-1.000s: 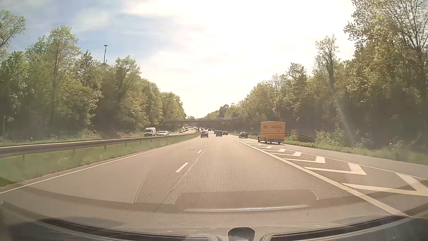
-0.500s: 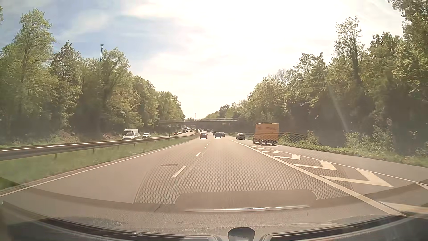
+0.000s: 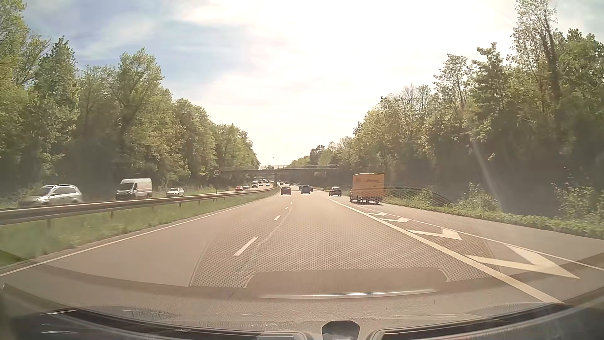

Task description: Follow the waypoints while adhering to traffic rules and regulations

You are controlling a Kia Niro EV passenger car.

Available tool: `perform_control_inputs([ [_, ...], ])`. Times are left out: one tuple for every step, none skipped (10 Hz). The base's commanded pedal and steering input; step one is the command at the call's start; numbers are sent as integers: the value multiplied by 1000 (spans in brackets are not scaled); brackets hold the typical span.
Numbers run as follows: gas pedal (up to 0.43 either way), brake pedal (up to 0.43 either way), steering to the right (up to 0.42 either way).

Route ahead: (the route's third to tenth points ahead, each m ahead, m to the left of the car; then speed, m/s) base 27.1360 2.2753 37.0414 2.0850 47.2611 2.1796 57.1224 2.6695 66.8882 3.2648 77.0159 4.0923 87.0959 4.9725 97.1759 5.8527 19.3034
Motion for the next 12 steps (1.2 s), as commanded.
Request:
perform_control_inputs([
  [67,0,0],
  [67,0,0],
  [67,0,0],
  [67,0,0],
  [67,0,0],
  [67,0,0],
  [67,0,0],
  [67,0,0],
  [67,0,0],
  [67,0,0],
  [67,0,-1],
  [67,0,0],
])
